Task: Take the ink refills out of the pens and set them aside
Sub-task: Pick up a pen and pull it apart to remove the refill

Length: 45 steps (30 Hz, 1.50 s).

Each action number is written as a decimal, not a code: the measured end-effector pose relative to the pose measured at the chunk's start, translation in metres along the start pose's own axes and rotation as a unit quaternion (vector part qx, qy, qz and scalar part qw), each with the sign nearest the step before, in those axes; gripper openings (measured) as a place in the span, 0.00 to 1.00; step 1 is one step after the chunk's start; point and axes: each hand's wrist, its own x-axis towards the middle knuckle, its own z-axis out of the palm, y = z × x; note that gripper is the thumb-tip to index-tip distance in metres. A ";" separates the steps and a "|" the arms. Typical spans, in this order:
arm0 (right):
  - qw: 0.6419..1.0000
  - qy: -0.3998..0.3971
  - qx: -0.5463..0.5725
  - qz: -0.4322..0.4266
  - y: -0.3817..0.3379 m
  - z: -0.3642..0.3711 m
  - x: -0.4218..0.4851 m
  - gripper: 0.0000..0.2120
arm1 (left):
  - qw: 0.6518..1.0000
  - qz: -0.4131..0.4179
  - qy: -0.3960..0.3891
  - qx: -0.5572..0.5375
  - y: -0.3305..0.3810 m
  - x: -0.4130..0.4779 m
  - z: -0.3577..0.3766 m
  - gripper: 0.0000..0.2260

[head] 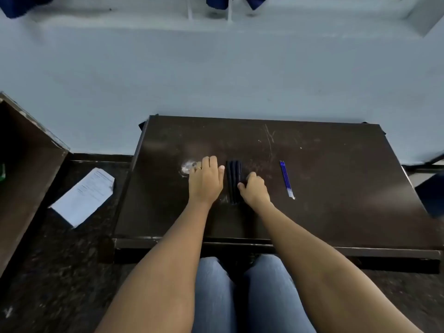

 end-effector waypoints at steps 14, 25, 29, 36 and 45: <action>0.997 0.000 -0.047 0.053 0.000 0.000 0.011 0.10 | 0.995 -0.041 -0.077 -0.041 0.008 -0.007 0.010 0.14; 0.982 -0.004 0.176 -0.072 -0.010 -0.023 -0.033 0.04 | 0.885 -0.233 -0.184 -0.358 0.050 -0.002 -0.018 0.15; 0.975 -0.024 0.201 -0.092 -0.009 -0.033 -0.045 0.04 | 0.847 -0.315 -0.137 -0.406 0.059 -0.006 -0.027 0.13; 0.929 0.001 0.370 0.009 -0.008 -0.054 -0.068 0.09 | 0.877 -0.205 -0.223 -0.373 0.054 -0.036 -0.050 0.11; 0.897 -0.015 0.430 0.099 -0.021 -0.048 -0.076 0.10 | 0.885 -0.179 -0.217 -0.371 0.056 -0.053 -0.066 0.12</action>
